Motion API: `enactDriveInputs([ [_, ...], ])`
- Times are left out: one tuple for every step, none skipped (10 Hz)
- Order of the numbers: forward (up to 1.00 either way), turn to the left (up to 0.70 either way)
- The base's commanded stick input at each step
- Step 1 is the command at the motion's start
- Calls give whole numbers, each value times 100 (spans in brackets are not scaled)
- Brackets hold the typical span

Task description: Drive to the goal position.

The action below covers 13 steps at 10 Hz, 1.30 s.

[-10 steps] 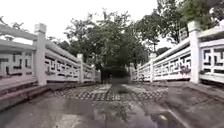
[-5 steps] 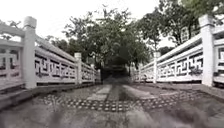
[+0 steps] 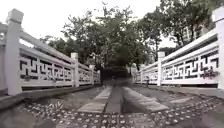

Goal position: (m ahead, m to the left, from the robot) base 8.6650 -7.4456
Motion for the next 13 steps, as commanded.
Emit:
enactDriveInputs([
  [63,2],
  [63,2],
  [63,2],
  [63,2],
  [63,2],
  [63,2],
  [63,2],
  [63,2],
  [63,2],
  [63,2],
  [63,2],
  [63,2],
  [63,2],
])
